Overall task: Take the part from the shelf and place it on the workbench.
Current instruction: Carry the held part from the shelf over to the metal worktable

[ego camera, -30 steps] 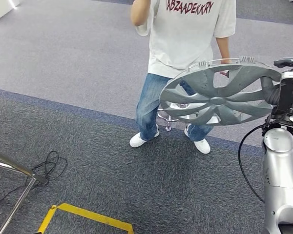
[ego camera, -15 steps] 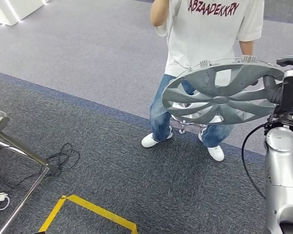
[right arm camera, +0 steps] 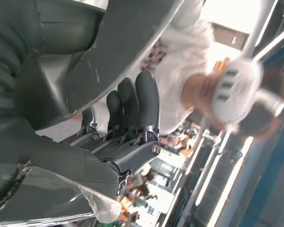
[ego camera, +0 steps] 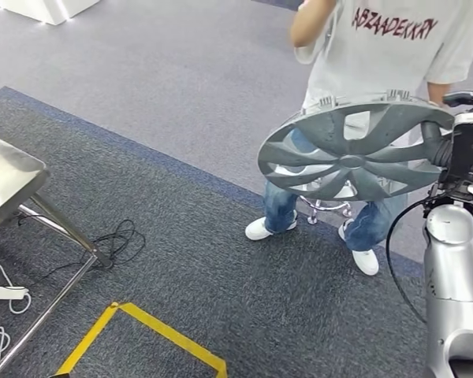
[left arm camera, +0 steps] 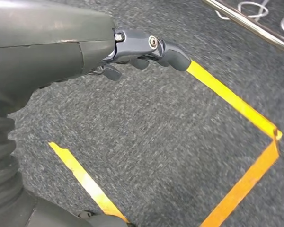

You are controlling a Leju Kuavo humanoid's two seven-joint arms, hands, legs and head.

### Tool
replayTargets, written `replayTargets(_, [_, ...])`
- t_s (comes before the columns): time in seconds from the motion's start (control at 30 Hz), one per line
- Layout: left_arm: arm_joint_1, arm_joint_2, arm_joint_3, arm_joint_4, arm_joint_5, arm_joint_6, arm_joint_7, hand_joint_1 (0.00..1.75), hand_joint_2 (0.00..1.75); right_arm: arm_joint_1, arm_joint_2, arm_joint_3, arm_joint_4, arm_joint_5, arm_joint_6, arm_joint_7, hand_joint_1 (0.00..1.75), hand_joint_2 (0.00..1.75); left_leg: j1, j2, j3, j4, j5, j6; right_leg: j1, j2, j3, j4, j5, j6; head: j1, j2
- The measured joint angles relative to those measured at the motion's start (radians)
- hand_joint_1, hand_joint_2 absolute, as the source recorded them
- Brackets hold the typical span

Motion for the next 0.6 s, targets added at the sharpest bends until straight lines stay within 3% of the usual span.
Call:
replayTargets(0.1, [-0.003, 0.0, 0.0, 0.0, 0.0, 0.0, 0.0, 0.0, 1.75, 0.002, 0.0, 0.0, 0.0, -0.001, 0.0, 0.0, 1.75, 1.75, 0.003, -0.022, 0.002, -0.001, 0.0, 0.009, -0.001, 0.038, -0.097, 0.189, -0.081, 0.003, 0.007, 0.0])
replayTargets(0.13, [-0.003, 0.0, 0.0, 0.0, 0.001, 0.0, 0.0, 0.0, 1.75, 0.005, 0.0, 0.0, 0.001, -0.001, 0.0, 0.0, 1.75, 1.75, 0.003, -0.03, 0.003, 0.0, -0.001, 0.009, -0.001, 0.04, -0.122, 0.231, -0.09, 0.004, 0.007, 0.0])
replayTargets(0.17, [-0.003, -0.001, 0.0, 0.0, 0.001, 0.0, 0.0, 0.0, 1.75, 0.008, 0.0, 0.0, 0.001, -0.001, 0.0, 0.0, 1.75, 1.75, 0.003, -0.039, 0.003, 0.001, -0.002, 0.009, -0.002, 0.041, -0.13, 0.236, -0.078, 0.005, 0.007, 0.0])
replayTargets(0.23, [-0.002, -0.003, 0.0, 0.0, 0.002, 0.0, 0.0, 0.0, 1.75, 0.009, 0.0, 0.001, 0.002, 0.0, 0.0, 0.0, 1.75, 1.75, 0.005, -0.057, 0.004, 0.006, -0.005, 0.004, -0.004, 0.047, -0.087, 0.13, -0.005, 0.006, 0.007, 0.0])
replayTargets(0.3, [-0.003, -0.003, 0.0, 0.0, 0.002, 0.0, 0.0, 0.0, 1.75, 0.007, 0.0, 0.0, 0.002, 0.0, 0.0, 0.0, 1.75, 1.75, 0.004, -0.072, -0.001, 0.016, -0.011, -0.005, -0.008, 0.07, -0.026, 0.006, 0.041, 0.005, 0.007, 0.0])
replayTargets(0.37, [-0.002, -0.002, 0.0, 0.0, 0.002, 0.002, 0.0, 0.0, 1.75, 0.006, 0.0, 0.001, 0.003, 0.0, 0.0, 0.001, 1.75, 1.75, 0.003, -0.085, -0.009, 0.023, -0.012, -0.013, -0.009, 0.083, -0.003, -0.032, 0.041, 0.002, 0.006, 0.0])
replayTargets(0.43, [0.002, -0.002, 0.0, 0.0, 0.002, 0.002, 0.0, 0.0, 1.75, 0.006, 0.0, 0.002, 0.003, 0.001, 0.001, 0.001, 1.75, 1.75, 0.003, -0.092, -0.012, 0.026, -0.013, -0.018, -0.01, 0.073, 0.0, -0.034, 0.041, -0.006, 0.007, 0.0])
replayTargets(0.5, [0.003, -0.003, 0.0, 0.0, 0.002, 0.002, 0.0, 0.0, 1.75, 0.003, 0.0, 0.002, 0.003, 0.004, 0.002, 0.001, 1.75, 1.75, 0.003, -0.071, -0.025, 0.058, -0.036, -0.027, -0.011, 0.06, 0.004, -0.036, 0.04, -0.016, 0.003, 0.0])
replayTargets(0.6, [-0.001, -0.004, 0.0, 0.0, 0.003, 0.002, 0.0, 0.0, 1.75, 0.0, 0.0, 0.003, 0.003, 0.006, 0.004, 0.0, 1.75, 1.75, 0.006, -0.03, -0.107, 0.237, -0.121, -0.04, -0.008, 0.038, 0.011, -0.037, 0.035, -0.027, -0.001, 0.0])
